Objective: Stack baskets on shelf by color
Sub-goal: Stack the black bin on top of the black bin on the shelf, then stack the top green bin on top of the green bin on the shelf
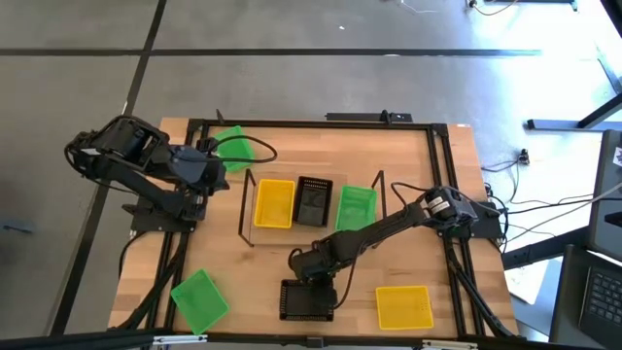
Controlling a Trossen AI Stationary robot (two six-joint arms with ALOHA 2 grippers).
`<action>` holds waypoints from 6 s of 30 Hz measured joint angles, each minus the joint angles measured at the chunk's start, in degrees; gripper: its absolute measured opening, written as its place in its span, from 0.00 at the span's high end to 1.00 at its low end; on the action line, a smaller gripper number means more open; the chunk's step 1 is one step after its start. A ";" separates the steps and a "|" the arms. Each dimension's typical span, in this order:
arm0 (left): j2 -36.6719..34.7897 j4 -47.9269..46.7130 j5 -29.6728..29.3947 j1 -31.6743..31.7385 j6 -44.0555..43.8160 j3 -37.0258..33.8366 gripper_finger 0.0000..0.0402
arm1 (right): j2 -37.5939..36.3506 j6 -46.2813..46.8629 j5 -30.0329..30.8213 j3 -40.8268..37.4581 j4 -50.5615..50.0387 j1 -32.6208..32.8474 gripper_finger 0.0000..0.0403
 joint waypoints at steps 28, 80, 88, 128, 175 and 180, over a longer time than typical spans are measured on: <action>0.00 -0.02 0.02 0.02 1.64 0.00 1.00 | 1.16 7.53 -8.83 17.10 -20.51 -1.45 0.99; 0.02 1.87 -0.50 0.03 8.96 0.02 1.00 | -4.51 75.45 32.97 30.41 -45.55 -13.38 0.99; 0.04 1.73 -0.46 0.02 9.09 0.02 1.00 | -4.37 79.68 31.58 23.33 -41.75 -13.27 0.99; 0.04 1.66 -4.09 0.02 4.47 0.02 1.00 | -4.72 67.70 33.44 27.09 -45.82 -11.89 0.83; -0.63 -3.02 -31.19 18.28 -29.20 -11.69 1.00 | -37.35 -3.68 47.22 34.20 -45.87 -17.18 0.98; -0.09 -3.04 -25.48 25.15 -29.15 -11.65 1.00 | -40.01 -6.16 47.21 34.18 -45.89 -18.73 0.99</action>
